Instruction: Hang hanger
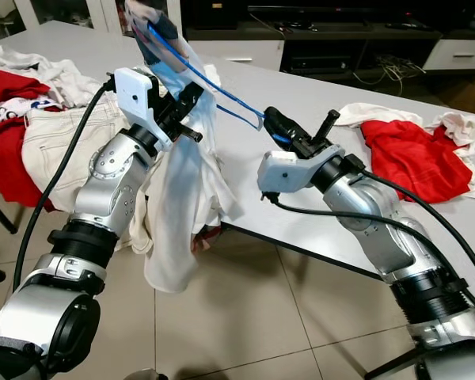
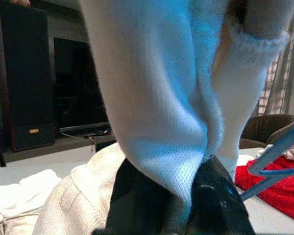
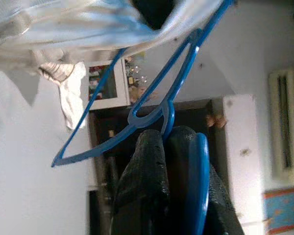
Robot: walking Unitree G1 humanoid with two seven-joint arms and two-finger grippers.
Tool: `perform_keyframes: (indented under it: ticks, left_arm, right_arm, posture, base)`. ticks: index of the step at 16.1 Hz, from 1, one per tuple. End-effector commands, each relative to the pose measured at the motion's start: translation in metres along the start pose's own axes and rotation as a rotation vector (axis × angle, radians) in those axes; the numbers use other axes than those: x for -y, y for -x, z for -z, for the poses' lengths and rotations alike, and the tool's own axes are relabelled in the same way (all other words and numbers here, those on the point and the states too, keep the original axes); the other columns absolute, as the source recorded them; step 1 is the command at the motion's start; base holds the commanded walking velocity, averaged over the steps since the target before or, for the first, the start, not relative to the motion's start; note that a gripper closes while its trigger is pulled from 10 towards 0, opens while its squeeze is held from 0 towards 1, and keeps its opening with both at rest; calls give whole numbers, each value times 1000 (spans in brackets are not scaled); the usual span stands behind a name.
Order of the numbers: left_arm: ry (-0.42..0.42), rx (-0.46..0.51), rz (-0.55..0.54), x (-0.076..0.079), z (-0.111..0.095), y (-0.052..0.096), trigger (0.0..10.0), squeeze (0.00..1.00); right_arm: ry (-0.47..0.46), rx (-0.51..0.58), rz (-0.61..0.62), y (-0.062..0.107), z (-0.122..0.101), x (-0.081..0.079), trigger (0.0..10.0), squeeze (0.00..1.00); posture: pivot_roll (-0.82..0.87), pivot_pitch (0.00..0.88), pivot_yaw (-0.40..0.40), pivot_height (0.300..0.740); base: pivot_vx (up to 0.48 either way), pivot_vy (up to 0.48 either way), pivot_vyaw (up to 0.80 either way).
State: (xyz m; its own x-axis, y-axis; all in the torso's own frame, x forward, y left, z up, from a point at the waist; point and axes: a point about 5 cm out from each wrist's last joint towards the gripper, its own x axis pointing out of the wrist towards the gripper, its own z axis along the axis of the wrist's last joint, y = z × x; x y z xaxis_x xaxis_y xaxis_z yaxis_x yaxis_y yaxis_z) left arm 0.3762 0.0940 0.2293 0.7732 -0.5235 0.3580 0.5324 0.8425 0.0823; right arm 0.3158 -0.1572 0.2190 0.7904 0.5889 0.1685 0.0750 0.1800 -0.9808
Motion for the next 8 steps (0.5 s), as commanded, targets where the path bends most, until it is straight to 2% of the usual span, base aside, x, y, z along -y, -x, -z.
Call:
perform_keyframes:
  ticks: [1, 2, 4, 6, 8]
  left_arm:
    - [1, 2, -1, -1, -1, 2, 10000, 0]
    - [3, -4, -2, -1, 0, 3, 10000, 0]
    - [3, -13, 0, 0, 2, 5, 10000, 0]
    - [1, -31, 17, 3, 6, 7, 10000, 0]
    - [-10, -39, 38, 6, 7, 6, 10000, 0]
  right_arm:
    - [58, -17, -16, 4, 6, -4, 10000, 0]
    - [68, -53, -91, 12, 14, -27, 10000, 0]
    - [86, -71, -142, 19, 18, -45, 10000, 0]
    - [115, -108, -183, 23, 25, -60, 10000, 0]
    - [135, -155, -186, 24, 33, -64, 10000, 0]
  posture:
    - [-63, 0, -4, 740]
    - [-60, 0, -6, 740]
    - [-59, 0, -4, 740]
    - [-64, 0, 0, 740]
    - [-64, 0, 1, 740]
  base:
    - [0, 0, 0]
    - [0, 0, 0]
    - [0, 0, 0]
    - [0, 0, 0]
    - [0, 0, 0]
